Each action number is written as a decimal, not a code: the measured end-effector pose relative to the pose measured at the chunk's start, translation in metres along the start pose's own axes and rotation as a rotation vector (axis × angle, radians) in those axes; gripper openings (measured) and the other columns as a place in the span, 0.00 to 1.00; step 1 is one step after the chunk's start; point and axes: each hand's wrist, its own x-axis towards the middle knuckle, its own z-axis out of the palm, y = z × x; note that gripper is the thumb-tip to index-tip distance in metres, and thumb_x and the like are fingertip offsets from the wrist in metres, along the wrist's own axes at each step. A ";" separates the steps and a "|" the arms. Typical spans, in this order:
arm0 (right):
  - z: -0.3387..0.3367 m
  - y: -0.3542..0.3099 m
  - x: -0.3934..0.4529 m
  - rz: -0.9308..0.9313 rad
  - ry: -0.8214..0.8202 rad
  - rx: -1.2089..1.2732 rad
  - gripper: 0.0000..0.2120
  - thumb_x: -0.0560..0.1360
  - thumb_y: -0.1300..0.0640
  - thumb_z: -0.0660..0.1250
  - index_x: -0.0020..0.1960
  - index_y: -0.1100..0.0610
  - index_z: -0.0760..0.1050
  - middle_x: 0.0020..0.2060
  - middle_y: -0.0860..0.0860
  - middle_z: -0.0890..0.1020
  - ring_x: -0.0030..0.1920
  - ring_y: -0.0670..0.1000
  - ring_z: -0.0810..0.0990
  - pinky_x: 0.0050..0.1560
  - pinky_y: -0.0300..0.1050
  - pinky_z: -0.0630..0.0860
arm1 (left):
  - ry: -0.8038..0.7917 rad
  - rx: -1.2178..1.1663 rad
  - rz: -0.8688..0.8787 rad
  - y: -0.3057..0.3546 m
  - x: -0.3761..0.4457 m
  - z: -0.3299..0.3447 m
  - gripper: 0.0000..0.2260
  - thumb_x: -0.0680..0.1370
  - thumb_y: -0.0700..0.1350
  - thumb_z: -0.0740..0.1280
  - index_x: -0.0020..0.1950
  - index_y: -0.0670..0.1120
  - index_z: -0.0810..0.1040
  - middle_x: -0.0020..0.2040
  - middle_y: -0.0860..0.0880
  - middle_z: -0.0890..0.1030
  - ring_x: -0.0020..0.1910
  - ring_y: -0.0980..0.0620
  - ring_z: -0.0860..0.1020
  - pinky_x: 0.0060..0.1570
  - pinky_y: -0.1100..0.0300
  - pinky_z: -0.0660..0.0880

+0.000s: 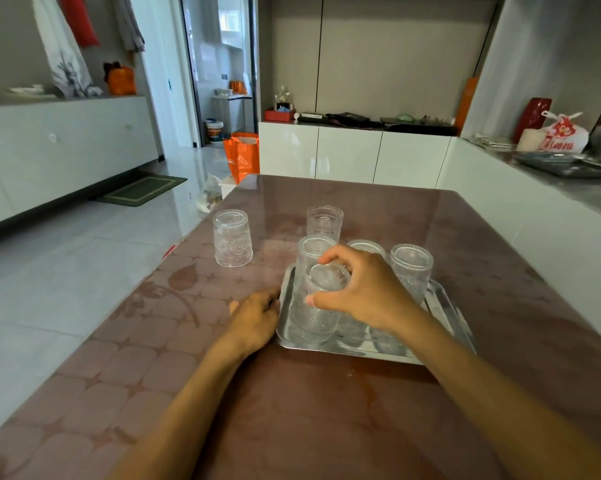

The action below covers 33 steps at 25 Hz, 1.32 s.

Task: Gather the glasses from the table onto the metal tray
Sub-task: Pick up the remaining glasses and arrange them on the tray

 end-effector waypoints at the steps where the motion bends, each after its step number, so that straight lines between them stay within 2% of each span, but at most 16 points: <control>1: 0.009 -0.002 0.001 -0.029 0.013 -0.027 0.26 0.62 0.41 0.80 0.57 0.46 0.78 0.48 0.43 0.79 0.49 0.47 0.78 0.42 0.37 0.70 | -0.003 -0.001 0.006 -0.002 0.001 0.001 0.13 0.81 0.46 0.55 0.56 0.54 0.79 0.54 0.52 0.84 0.61 0.47 0.77 0.55 0.56 0.51; 5: 0.032 -0.002 0.000 -0.088 0.107 -0.083 0.25 0.65 0.44 0.79 0.59 0.49 0.78 0.55 0.45 0.82 0.55 0.49 0.77 0.49 0.41 0.71 | 0.005 -0.019 0.046 -0.007 0.005 0.003 0.16 0.80 0.45 0.55 0.62 0.60 0.76 0.58 0.56 0.84 0.62 0.52 0.76 0.53 0.59 0.50; 7: 0.036 0.002 -0.004 -0.093 0.110 -0.075 0.26 0.67 0.44 0.78 0.62 0.50 0.77 0.60 0.46 0.80 0.60 0.52 0.75 0.53 0.41 0.69 | -0.005 -0.029 0.047 -0.005 0.003 0.002 0.16 0.80 0.44 0.57 0.61 0.59 0.78 0.57 0.57 0.84 0.60 0.54 0.77 0.57 0.58 0.52; 8: 0.037 0.003 -0.007 -0.096 0.113 -0.081 0.27 0.68 0.43 0.77 0.64 0.51 0.76 0.64 0.46 0.77 0.63 0.52 0.73 0.56 0.40 0.68 | -0.009 -0.072 0.038 -0.004 0.001 0.002 0.14 0.79 0.44 0.59 0.59 0.57 0.80 0.54 0.56 0.85 0.57 0.54 0.78 0.59 0.56 0.59; 10: 0.040 0.006 -0.020 -0.125 0.201 -0.071 0.29 0.71 0.40 0.72 0.67 0.52 0.74 0.70 0.49 0.72 0.68 0.51 0.69 0.64 0.41 0.65 | -0.009 -0.276 -0.052 -0.002 0.000 -0.004 0.09 0.77 0.42 0.64 0.50 0.52 0.82 0.46 0.53 0.85 0.49 0.51 0.81 0.53 0.59 0.75; 12: 0.046 0.012 -0.040 -0.161 0.318 -0.030 0.28 0.73 0.38 0.67 0.67 0.53 0.72 0.70 0.51 0.72 0.69 0.51 0.69 0.66 0.45 0.66 | 0.063 -0.408 -0.195 0.000 0.011 -0.017 0.05 0.74 0.40 0.68 0.46 0.50 0.81 0.46 0.48 0.84 0.46 0.48 0.81 0.49 0.53 0.80; 13: 0.049 0.017 -0.050 -0.176 0.351 -0.023 0.27 0.74 0.39 0.66 0.67 0.53 0.71 0.69 0.51 0.73 0.68 0.51 0.70 0.66 0.47 0.68 | 0.142 -0.370 -0.212 0.000 0.021 -0.026 0.06 0.73 0.40 0.69 0.49 0.49 0.80 0.50 0.46 0.83 0.46 0.47 0.81 0.48 0.52 0.80; 15: 0.054 0.025 -0.067 -0.198 0.391 -0.036 0.26 0.74 0.41 0.65 0.68 0.52 0.69 0.68 0.52 0.74 0.68 0.52 0.71 0.65 0.52 0.70 | 0.367 -0.151 -0.153 0.003 0.047 -0.046 0.15 0.71 0.40 0.71 0.57 0.47 0.78 0.57 0.44 0.79 0.50 0.47 0.79 0.48 0.53 0.79; 17: 0.056 0.027 -0.071 -0.206 0.417 -0.039 0.26 0.74 0.41 0.66 0.67 0.51 0.68 0.67 0.52 0.75 0.67 0.53 0.72 0.64 0.54 0.70 | 0.536 0.036 -0.091 0.004 0.074 -0.065 0.25 0.69 0.41 0.73 0.65 0.47 0.72 0.63 0.43 0.75 0.60 0.42 0.75 0.58 0.48 0.76; 18: 0.056 0.028 -0.071 -0.208 0.422 -0.032 0.25 0.74 0.42 0.66 0.67 0.51 0.69 0.66 0.52 0.76 0.66 0.53 0.72 0.64 0.55 0.71 | 0.545 0.087 -0.099 0.002 0.087 -0.071 0.30 0.68 0.42 0.75 0.68 0.47 0.69 0.67 0.42 0.72 0.64 0.40 0.72 0.62 0.46 0.73; 21: 0.055 0.030 -0.069 -0.205 0.435 0.009 0.24 0.74 0.42 0.66 0.66 0.51 0.69 0.64 0.51 0.77 0.66 0.52 0.73 0.63 0.54 0.72 | 0.397 0.040 -0.218 -0.004 0.116 -0.074 0.44 0.67 0.47 0.79 0.76 0.47 0.59 0.74 0.42 0.68 0.71 0.38 0.68 0.69 0.42 0.70; 23: 0.055 0.034 -0.068 -0.186 0.449 0.050 0.23 0.74 0.43 0.66 0.66 0.51 0.70 0.63 0.48 0.76 0.65 0.50 0.73 0.62 0.52 0.72 | 0.367 -0.072 -0.251 -0.009 0.129 -0.069 0.43 0.67 0.47 0.80 0.76 0.46 0.60 0.73 0.42 0.69 0.70 0.40 0.70 0.67 0.46 0.70; 27: 0.055 0.038 -0.064 -0.150 0.450 0.124 0.24 0.74 0.44 0.67 0.67 0.50 0.69 0.62 0.46 0.76 0.63 0.46 0.73 0.61 0.48 0.72 | 0.481 -0.350 -0.337 -0.018 0.134 -0.068 0.35 0.62 0.44 0.82 0.66 0.42 0.72 0.62 0.41 0.80 0.59 0.41 0.79 0.55 0.50 0.77; 30: 0.052 0.036 -0.067 -0.120 0.470 0.198 0.23 0.75 0.47 0.70 0.67 0.53 0.70 0.62 0.48 0.76 0.63 0.47 0.73 0.61 0.48 0.73 | 0.525 -0.365 -0.213 0.000 0.112 -0.073 0.35 0.61 0.44 0.83 0.64 0.44 0.74 0.60 0.44 0.81 0.56 0.44 0.80 0.53 0.53 0.78; 33: 0.037 0.026 -0.069 -0.064 0.510 0.301 0.26 0.74 0.60 0.74 0.67 0.50 0.68 0.62 0.45 0.76 0.62 0.45 0.75 0.59 0.52 0.75 | 0.477 -0.371 0.084 0.047 0.073 -0.087 0.34 0.62 0.47 0.82 0.64 0.50 0.73 0.55 0.55 0.80 0.52 0.58 0.80 0.49 0.65 0.77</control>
